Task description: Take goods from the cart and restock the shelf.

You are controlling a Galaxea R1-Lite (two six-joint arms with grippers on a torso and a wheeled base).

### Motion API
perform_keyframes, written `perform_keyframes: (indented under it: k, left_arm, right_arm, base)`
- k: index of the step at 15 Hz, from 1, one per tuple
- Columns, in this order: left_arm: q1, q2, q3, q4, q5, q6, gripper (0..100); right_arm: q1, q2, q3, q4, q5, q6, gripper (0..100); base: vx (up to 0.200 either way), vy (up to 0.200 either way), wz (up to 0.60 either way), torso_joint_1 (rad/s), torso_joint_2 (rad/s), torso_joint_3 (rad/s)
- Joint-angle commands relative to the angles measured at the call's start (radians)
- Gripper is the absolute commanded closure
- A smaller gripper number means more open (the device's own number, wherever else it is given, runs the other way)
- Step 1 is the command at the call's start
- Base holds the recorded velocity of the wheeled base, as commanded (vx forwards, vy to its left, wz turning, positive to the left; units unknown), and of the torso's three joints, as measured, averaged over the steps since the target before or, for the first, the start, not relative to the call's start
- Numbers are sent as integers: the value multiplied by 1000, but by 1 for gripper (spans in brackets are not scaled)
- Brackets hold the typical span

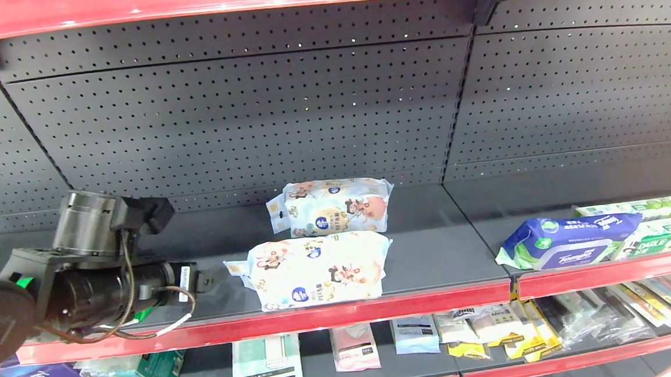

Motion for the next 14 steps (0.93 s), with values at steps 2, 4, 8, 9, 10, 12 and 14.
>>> perform_keyframes:
  k: [2, 4, 8, 9, 10, 12, 14]
  left_arm:
    - [-56, 89, -11, -39, 6, 2, 0]
    - [-60, 118, -28, -46, 6, 2, 0]
    - [-62, 133, -65, -45, 6, 2, 0]
    - [-62, 135, -68, -45, 4, 2, 0]
    - [-62, 135, -68, -45, 4, 2, 0]
    - [-62, 145, -81, -45, -1, 2, 0]
    - [-62, 156, -94, -45, -4, 2, 0]
  right_arm:
    - [0, 1, 0, 0, 0, 1, 0]
    - [0, 1, 0, 0, 0, 1, 0]
    - [0, 1, 0, 0, 0, -1, 0]
    - [0, 1, 0, 0, 0, 1, 0]
    - [0, 1, 0, 0, 2, 1, 0]
    - [0, 1, 0, 0, 0, -1, 0]
    - [0, 1, 0, 0, 0, 1, 0]
  base:
    - [0, 0, 0, 0, 0, 0]
    - [0, 0, 0, 0, 0, 0]
    - [0, 0, 0, 0, 0, 0]
    - [0, 0, 0, 0, 0, 0]
    - [0, 0, 0, 0, 0, 0]
    - [0, 0, 0, 0, 0, 0]
    - [0, 0, 0, 0, 0, 0]
